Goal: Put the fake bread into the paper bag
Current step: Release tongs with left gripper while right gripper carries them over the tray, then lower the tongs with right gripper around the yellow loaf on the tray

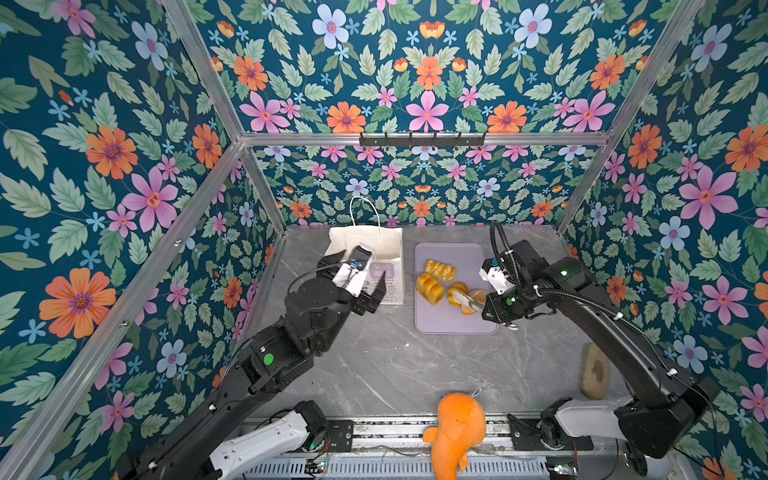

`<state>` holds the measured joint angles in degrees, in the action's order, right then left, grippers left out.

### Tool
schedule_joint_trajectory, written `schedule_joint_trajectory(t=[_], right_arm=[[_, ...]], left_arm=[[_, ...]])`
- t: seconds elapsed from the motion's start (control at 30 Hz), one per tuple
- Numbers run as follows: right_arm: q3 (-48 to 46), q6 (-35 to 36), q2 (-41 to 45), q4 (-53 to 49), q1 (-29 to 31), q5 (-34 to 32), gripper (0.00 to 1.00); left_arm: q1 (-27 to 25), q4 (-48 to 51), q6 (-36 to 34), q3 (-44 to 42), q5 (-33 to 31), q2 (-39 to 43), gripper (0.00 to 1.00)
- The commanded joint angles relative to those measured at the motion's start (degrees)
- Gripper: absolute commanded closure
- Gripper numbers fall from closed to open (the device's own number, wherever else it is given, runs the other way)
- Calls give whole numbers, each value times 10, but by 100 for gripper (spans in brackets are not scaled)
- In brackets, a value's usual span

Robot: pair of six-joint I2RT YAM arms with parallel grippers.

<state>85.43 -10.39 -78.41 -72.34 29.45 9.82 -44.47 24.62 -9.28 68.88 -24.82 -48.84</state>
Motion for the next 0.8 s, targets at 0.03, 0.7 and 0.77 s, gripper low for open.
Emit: schedule_joint_trajectory(t=[0.03, 0.7, 0.77], right_arm=[[46, 20, -34, -36, 13, -63, 76], [185, 93, -156, -55, 13, -45, 74], [198, 98, -181, -59, 13, -43, 74]], left_arm=[[119, 57, 114, 40, 54, -30, 5], [447, 162, 232, 126, 394, -166, 24], [448, 157, 233, 106, 403, -156, 24]])
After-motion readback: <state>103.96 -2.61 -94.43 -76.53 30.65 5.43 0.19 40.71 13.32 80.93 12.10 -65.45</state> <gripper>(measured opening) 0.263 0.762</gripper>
